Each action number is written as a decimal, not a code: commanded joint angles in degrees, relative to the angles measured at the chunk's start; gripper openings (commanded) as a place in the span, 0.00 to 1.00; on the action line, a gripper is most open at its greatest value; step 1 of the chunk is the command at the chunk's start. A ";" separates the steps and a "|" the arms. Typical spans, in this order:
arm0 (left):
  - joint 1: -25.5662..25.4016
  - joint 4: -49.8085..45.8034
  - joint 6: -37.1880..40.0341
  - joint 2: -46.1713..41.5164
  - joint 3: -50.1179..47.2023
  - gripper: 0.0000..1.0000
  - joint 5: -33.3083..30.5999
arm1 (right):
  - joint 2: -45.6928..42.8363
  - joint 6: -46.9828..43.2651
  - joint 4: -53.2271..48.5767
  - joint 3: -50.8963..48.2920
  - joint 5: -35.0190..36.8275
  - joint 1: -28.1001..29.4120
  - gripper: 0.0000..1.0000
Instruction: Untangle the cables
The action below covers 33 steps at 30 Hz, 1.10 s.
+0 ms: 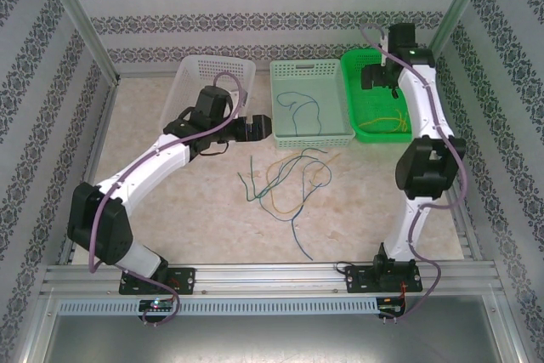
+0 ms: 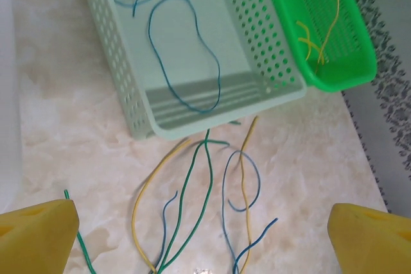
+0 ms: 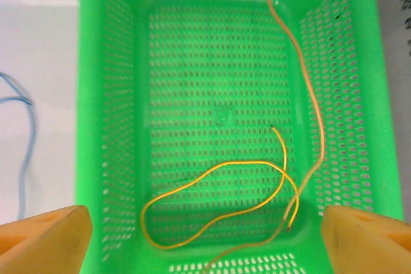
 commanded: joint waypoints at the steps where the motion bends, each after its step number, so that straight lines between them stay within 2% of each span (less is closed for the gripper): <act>1: -1.00 -4.43 4.37 1.59 -0.26 1.00 1.88 | -5.05 3.25 -0.13 -4.25 -4.14 1.10 0.93; 5: -4.12 -6.04 7.80 2.13 -0.81 0.98 1.91 | -12.68 8.42 1.14 -12.62 -11.29 1.52 0.89; 10: -5.82 -5.50 9.99 2.47 -2.53 0.92 4.90 | -23.57 16.90 6.97 -31.32 -23.01 2.93 0.78; 13: -6.52 -5.54 12.22 2.80 -3.44 0.87 7.49 | -29.71 20.34 10.73 -43.44 -22.90 5.38 0.77; 18: -9.30 -11.04 16.24 5.53 -2.52 0.82 5.44 | -39.04 27.61 15.97 -59.19 -25.59 8.91 0.73; 21: -9.26 -9.78 15.11 6.31 -4.31 0.81 3.41 | -44.00 28.86 16.37 -65.14 -24.20 14.49 0.72; 25: -7.82 -8.32 11.35 8.97 -4.95 0.81 2.41 | -47.40 31.29 14.76 -68.82 -20.59 26.39 0.71; 29: -5.37 -6.61 7.85 10.82 -4.56 0.80 4.86 | -46.87 35.19 12.97 -69.97 -16.41 36.49 0.69; 33: -4.15 -7.64 7.84 10.41 -3.76 0.81 3.06 | -42.98 37.14 13.13 -71.62 -13.56 44.58 0.66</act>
